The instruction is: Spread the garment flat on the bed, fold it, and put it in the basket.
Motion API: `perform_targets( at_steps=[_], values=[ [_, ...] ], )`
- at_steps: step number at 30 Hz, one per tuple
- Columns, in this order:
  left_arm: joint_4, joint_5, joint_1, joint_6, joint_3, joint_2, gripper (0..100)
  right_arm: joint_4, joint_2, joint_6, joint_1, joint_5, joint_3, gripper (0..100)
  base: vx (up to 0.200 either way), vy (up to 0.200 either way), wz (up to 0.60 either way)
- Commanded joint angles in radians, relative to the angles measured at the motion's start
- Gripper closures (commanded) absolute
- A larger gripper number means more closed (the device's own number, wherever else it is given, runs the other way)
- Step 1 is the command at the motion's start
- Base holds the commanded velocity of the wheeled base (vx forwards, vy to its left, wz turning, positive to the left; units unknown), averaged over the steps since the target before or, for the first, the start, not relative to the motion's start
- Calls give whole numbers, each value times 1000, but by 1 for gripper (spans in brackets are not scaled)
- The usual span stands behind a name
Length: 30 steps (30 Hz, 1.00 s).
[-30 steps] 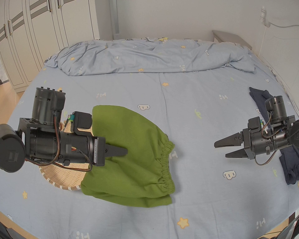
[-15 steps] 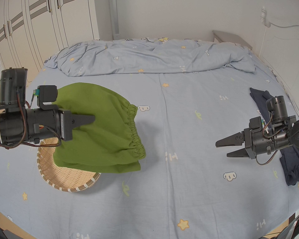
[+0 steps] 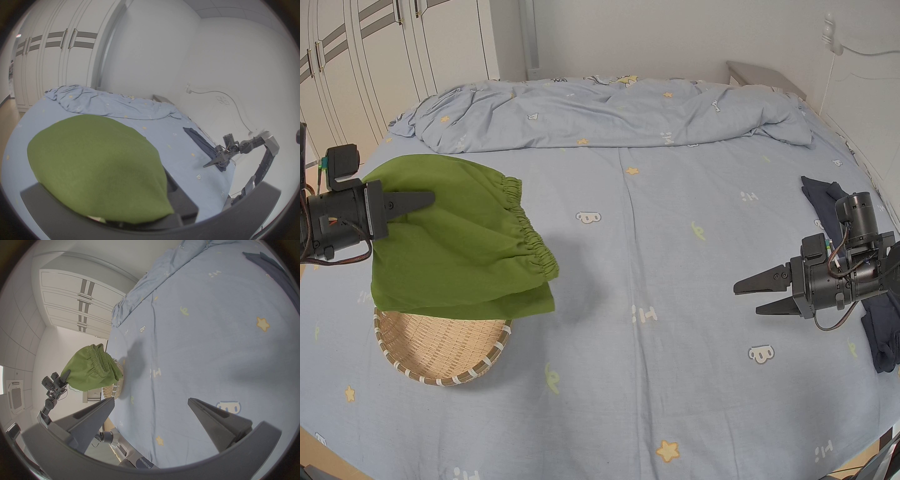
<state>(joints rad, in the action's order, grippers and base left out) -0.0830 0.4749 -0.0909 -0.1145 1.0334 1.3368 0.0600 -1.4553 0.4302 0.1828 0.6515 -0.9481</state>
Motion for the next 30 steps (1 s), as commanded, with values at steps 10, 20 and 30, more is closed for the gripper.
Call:
perform_targets(
  at_steps=[10,20,30],
  values=[
    [-4,-1,215,18,-168,190,100,1,1,-2,11,0,2,0,0,0,0],
    [-1,-22,319,128,-184,384,100,3,1,-1,24,0,8,0,0,0,0],
    [-6,-168,272,142,-153,509,100,1,0,-2,24,0,9,0,0,0,0]
  ],
)
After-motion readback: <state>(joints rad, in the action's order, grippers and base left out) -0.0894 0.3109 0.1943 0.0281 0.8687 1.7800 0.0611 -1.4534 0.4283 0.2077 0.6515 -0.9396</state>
